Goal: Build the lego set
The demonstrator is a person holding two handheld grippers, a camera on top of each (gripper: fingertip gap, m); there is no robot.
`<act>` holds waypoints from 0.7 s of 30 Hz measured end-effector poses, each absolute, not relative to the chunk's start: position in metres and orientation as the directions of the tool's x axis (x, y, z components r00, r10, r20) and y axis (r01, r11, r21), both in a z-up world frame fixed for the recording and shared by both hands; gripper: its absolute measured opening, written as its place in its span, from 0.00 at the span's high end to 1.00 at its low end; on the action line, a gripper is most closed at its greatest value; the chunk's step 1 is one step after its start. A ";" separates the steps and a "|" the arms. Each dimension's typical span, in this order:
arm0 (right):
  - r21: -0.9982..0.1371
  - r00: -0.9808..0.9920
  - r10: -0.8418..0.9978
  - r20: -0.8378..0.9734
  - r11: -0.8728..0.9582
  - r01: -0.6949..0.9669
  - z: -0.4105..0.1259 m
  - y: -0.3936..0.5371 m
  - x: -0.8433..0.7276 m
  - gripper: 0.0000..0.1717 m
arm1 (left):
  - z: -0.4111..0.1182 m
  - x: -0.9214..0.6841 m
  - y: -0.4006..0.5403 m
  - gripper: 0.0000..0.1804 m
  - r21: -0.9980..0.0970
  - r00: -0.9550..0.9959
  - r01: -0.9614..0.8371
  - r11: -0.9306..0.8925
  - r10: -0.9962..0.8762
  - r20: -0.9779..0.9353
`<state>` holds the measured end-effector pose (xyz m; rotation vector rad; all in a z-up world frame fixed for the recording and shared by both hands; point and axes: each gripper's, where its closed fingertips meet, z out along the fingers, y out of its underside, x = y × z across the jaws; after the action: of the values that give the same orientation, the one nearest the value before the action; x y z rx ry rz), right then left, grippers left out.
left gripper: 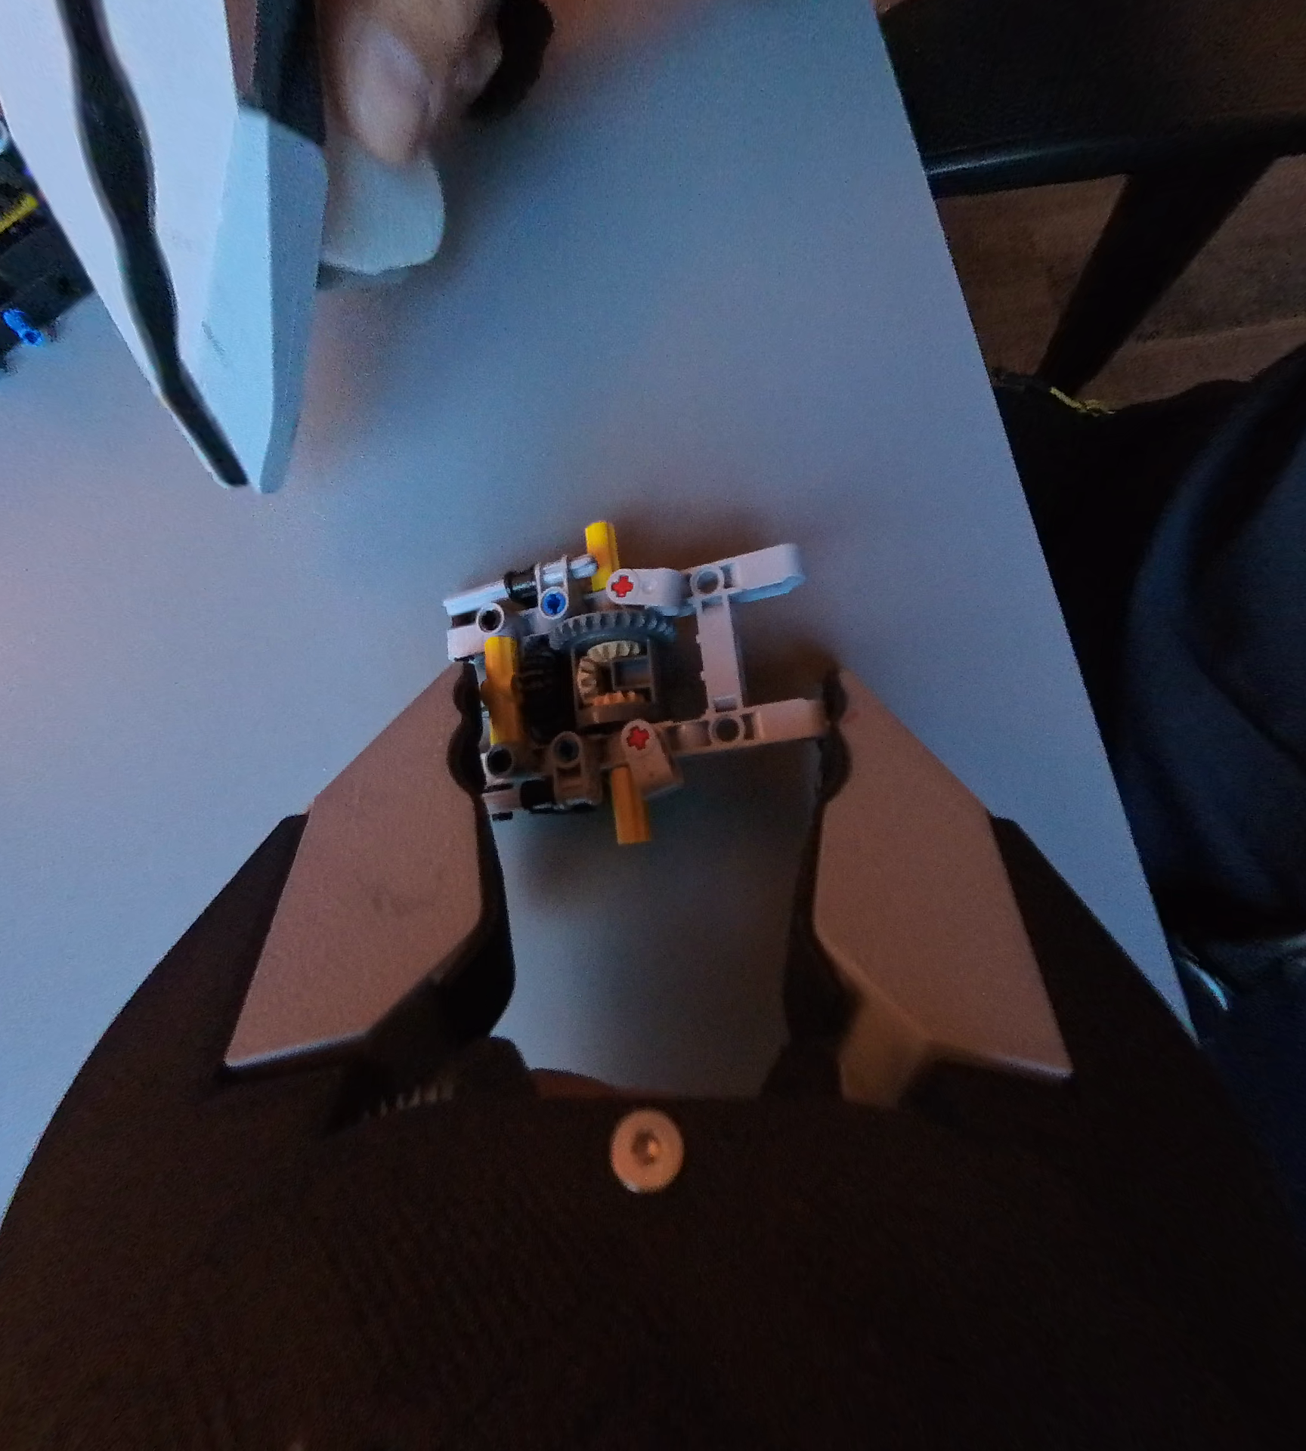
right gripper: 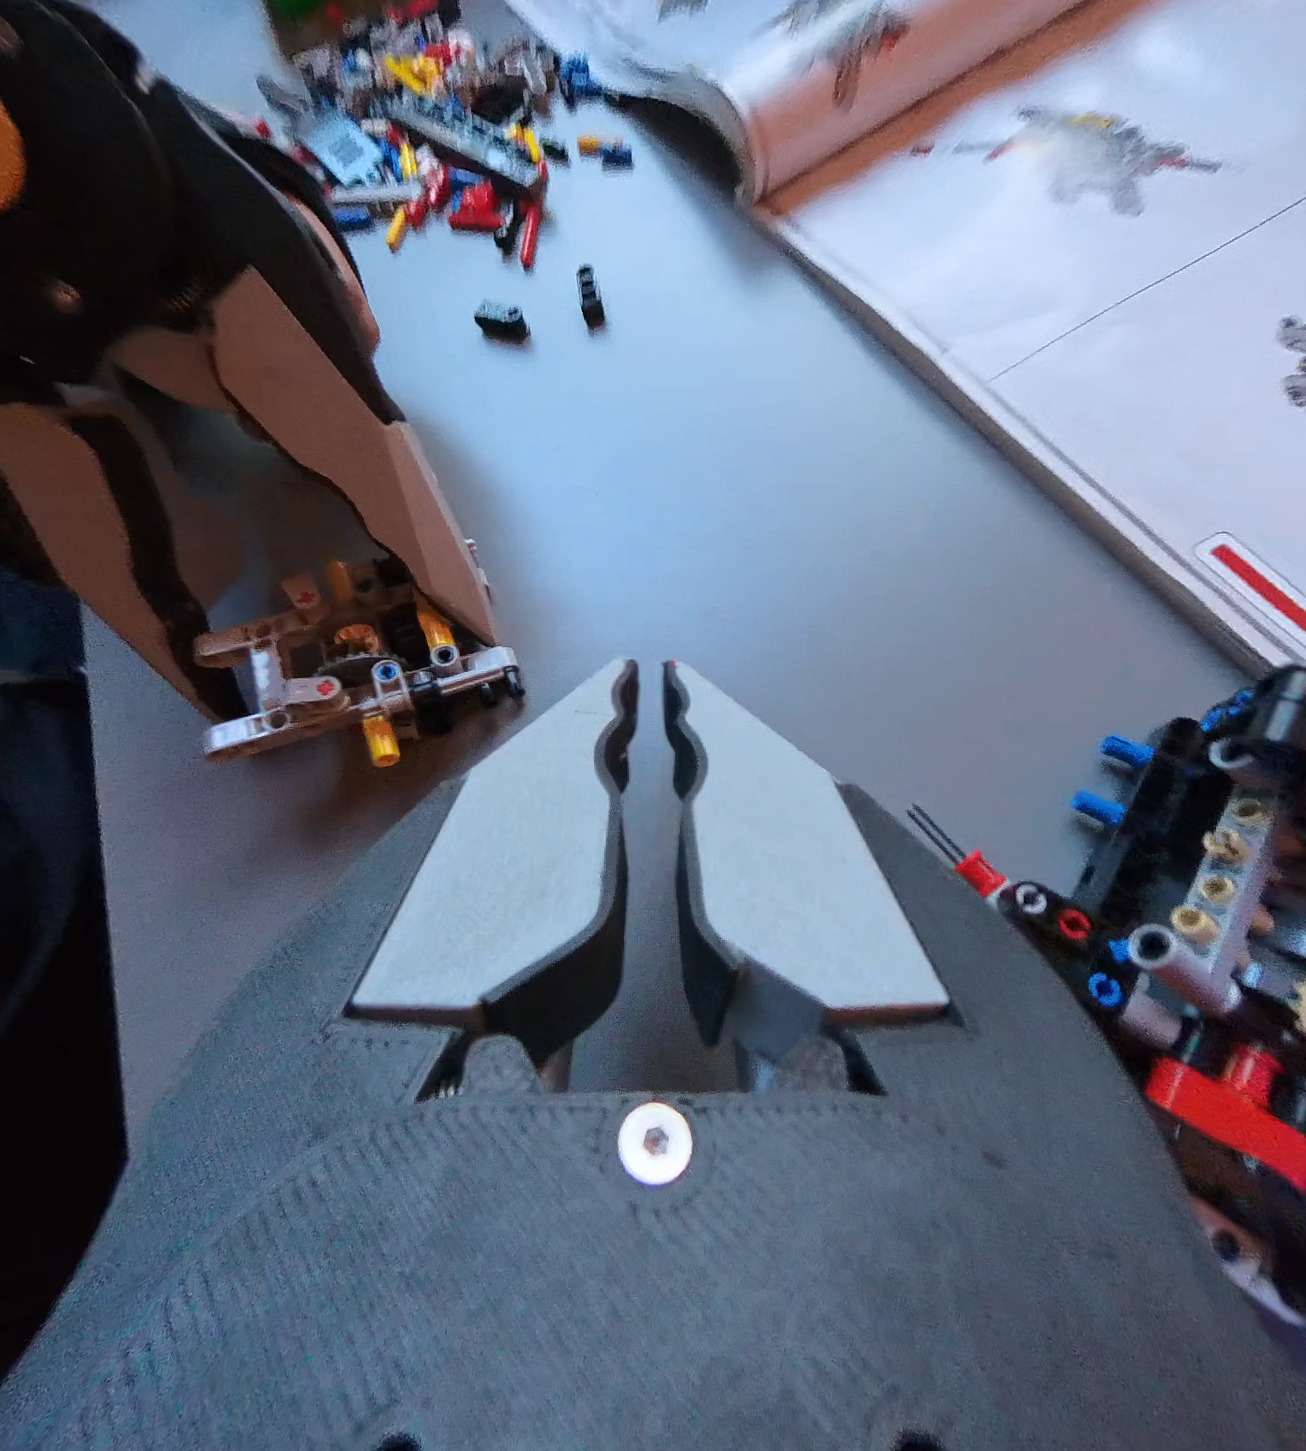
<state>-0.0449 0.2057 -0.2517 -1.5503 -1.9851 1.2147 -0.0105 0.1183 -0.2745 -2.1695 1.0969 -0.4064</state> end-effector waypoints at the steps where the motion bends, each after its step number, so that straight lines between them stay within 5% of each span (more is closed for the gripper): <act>1: -0.801 -0.344 0.910 -0.233 0.021 0.598 -0.247 0.204 -0.042 0.96 | -0.274 -0.011 0.119 0.53 -0.683 0.595 -0.595 -0.422 -0.803 -0.022; 9: -0.841 -0.437 0.865 -0.246 0.033 0.540 -0.239 0.154 -0.024 0.82 | -0.273 -0.018 0.121 0.53 -0.673 0.597 -0.611 -0.418 -0.801 -0.045; 13: -0.808 -0.458 0.871 -0.176 0.138 0.572 -0.252 0.141 -0.023 0.94 | -0.274 -0.017 0.121 0.53 -0.678 0.603 -0.597 -0.428 -0.798 -0.027; 17: -0.770 -0.475 0.875 -0.097 0.236 0.592 -0.260 0.141 -0.021 0.87 | -0.274 -0.017 0.121 0.53 -0.683 0.599 -0.594 -0.425 -0.800 -0.022; 21: -0.754 -0.514 0.856 -0.064 0.296 0.587 -0.256 0.139 -0.019 0.93 | -0.274 -0.017 0.121 0.53 -0.679 0.592 -0.600 -0.422 -0.806 -0.023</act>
<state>-0.0194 0.1395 -0.2558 -1.2992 -2.2188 1.0613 -0.0167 0.1212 -0.2745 -2.1676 1.1091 -0.4062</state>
